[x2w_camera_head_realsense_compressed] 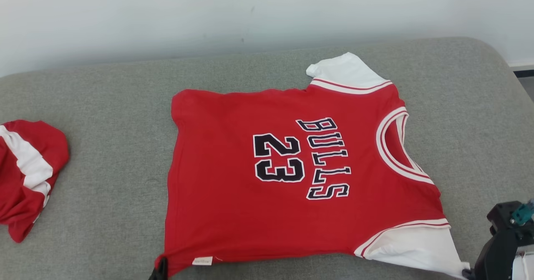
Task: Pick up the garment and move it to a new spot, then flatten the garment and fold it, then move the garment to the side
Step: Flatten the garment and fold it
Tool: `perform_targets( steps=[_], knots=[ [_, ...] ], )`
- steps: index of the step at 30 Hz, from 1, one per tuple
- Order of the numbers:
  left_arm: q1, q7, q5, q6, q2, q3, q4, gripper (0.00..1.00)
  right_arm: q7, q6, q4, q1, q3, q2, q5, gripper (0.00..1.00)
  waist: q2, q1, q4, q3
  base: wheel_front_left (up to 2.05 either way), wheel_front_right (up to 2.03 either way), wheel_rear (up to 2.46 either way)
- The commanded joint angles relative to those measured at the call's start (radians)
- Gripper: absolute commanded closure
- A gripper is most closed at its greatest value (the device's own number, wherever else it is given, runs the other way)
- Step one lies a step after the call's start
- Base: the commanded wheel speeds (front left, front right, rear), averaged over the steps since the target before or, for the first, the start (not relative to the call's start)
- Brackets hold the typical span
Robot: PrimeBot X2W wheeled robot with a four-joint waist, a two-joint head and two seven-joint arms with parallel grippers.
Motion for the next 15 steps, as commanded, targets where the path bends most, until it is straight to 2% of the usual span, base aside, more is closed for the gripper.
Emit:
perform_targets(
  steps=[1, 8, 12, 15],
  knots=[
    [0.017, 0.006, 0.004, 0.006, 0.006, 0.0, -0.007, 1.0, 0.011, 0.0, -0.011, 0.016, -0.008, 0.008, -0.005, 1.0, 0.0001, 0.0001, 0.004, -0.006, 0.0, 0.0, 0.0],
    [0.075, 0.049, 0.029, 0.037, 0.024, -0.026, -0.051, 1.0, 0.025, 0.0, -0.074, 0.066, -0.023, 0.031, -0.018, 1.0, 0.0001, 0.0001, 0.009, -0.017, 0.0, 0.0, 0.0],
    [0.063, 0.05, 0.021, 0.04, 0.02, -0.029, -0.082, 1.0, -0.061, 0.0, -0.076, 0.03, -0.006, 0.013, -0.029, 1.0, 0.0001, 0.0001, 0.014, -0.02, 0.0, 0.0, 0.0],
    [0.027, 0.056, 0.025, 0.039, 0.018, -0.035, -0.09, 1.0, -0.138, 0.0, -0.042, -0.016, 0.035, -0.026, -0.025, 1.0, 0.0001, 0.0001, 0.017, -0.019, 0.0, 0.0, 0.0]
  ],
)
